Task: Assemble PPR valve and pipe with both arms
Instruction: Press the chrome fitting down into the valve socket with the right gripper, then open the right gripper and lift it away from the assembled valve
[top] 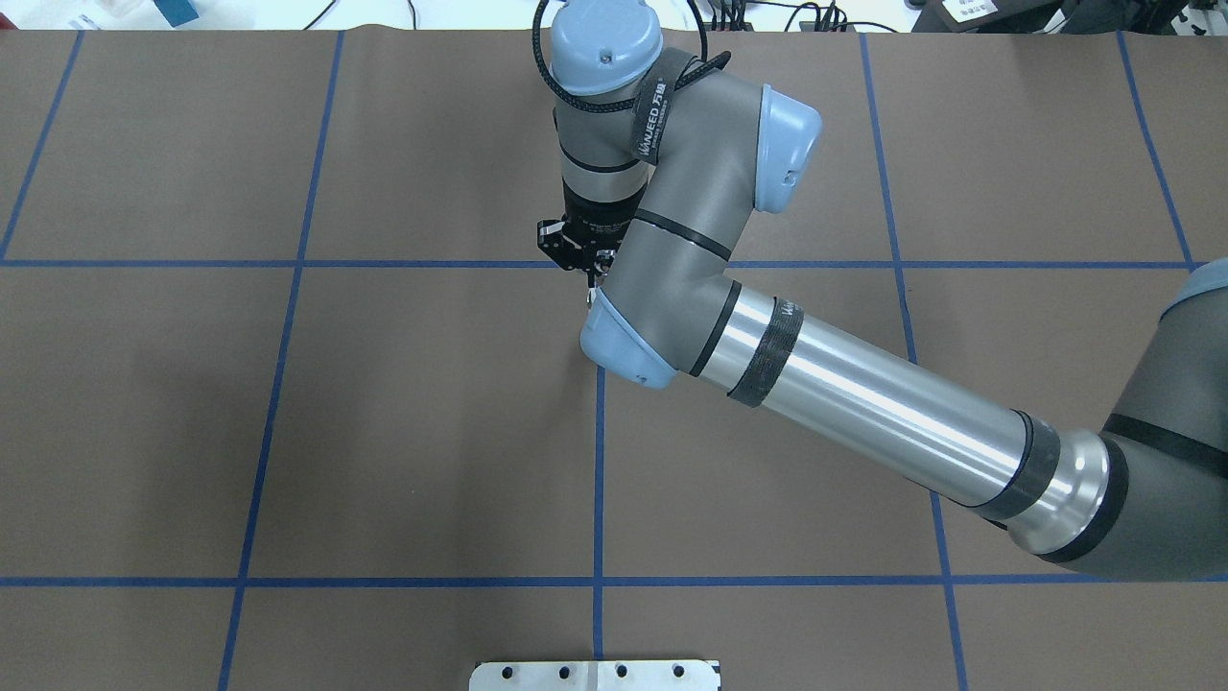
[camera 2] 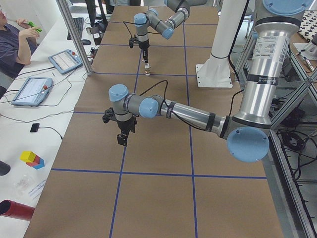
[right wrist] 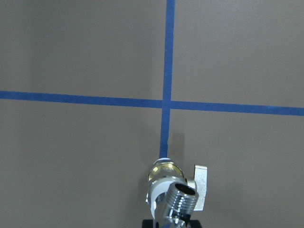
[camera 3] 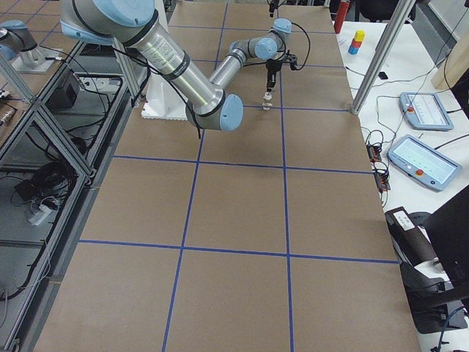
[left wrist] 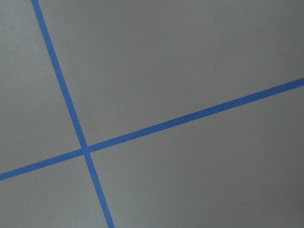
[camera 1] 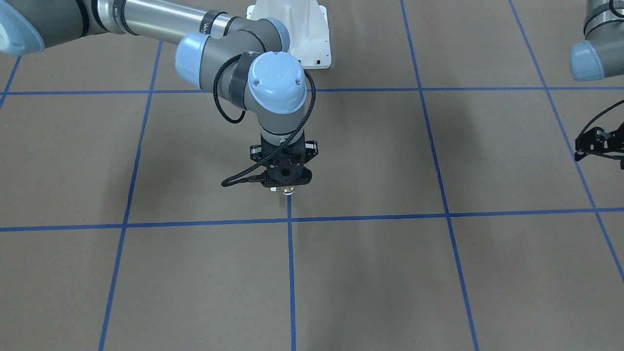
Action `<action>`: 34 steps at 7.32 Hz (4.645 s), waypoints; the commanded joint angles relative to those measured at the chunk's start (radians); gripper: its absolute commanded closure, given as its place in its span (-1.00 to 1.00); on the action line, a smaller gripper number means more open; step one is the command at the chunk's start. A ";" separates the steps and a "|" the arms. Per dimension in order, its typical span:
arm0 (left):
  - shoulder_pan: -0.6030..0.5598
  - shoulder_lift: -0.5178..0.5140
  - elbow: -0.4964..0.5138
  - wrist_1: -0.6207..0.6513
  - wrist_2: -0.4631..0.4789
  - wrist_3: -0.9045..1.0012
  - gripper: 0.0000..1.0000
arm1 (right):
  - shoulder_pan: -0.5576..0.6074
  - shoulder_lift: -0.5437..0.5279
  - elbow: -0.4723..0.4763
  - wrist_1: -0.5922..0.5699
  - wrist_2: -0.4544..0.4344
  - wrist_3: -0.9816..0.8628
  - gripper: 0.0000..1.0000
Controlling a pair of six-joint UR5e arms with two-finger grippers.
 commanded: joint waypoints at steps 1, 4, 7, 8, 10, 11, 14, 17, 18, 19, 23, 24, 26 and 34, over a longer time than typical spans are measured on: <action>0.000 0.000 0.000 0.000 0.000 0.000 -1.00 | -0.004 -0.002 0.001 0.001 0.000 0.000 1.00; 0.000 0.000 0.001 0.000 0.000 -0.002 -1.00 | -0.009 -0.007 0.001 -0.001 0.000 0.000 1.00; 0.000 -0.002 0.001 0.000 0.000 -0.002 -1.00 | -0.009 -0.008 0.001 -0.001 0.000 0.000 1.00; 0.000 -0.002 0.001 0.000 0.000 -0.002 -1.00 | -0.009 -0.010 -0.001 0.001 0.000 0.000 1.00; 0.000 -0.002 0.001 0.000 0.000 -0.002 -1.00 | -0.013 -0.011 -0.005 0.001 -0.003 -0.001 1.00; 0.000 -0.002 0.001 0.000 0.000 -0.002 -1.00 | -0.013 -0.011 -0.007 0.001 -0.003 -0.001 1.00; 0.000 -0.002 0.001 0.000 0.000 -0.002 -1.00 | -0.018 -0.011 -0.010 0.001 -0.004 0.000 1.00; 0.000 -0.005 0.006 0.000 0.000 -0.002 -1.00 | -0.016 -0.010 -0.010 0.002 -0.003 0.009 0.71; 0.000 -0.005 0.006 0.000 0.000 -0.002 -1.00 | -0.016 -0.008 -0.010 0.002 -0.003 0.014 0.42; 0.000 -0.005 0.006 0.000 0.000 -0.002 -1.00 | -0.016 -0.008 -0.010 0.004 -0.004 0.014 0.16; 0.000 -0.008 0.006 0.000 0.000 -0.002 -1.00 | -0.016 -0.008 -0.010 0.004 -0.004 0.014 0.02; 0.000 -0.008 0.006 0.000 0.000 -0.003 -1.00 | -0.016 -0.005 -0.005 0.004 -0.004 0.014 -0.51; -0.004 -0.006 0.006 0.000 0.000 0.002 -1.00 | 0.028 -0.001 0.093 -0.054 0.028 0.025 -0.96; -0.242 0.034 0.119 0.009 -0.080 0.379 -1.00 | 0.697 -0.795 0.527 -0.283 0.180 -0.995 -0.98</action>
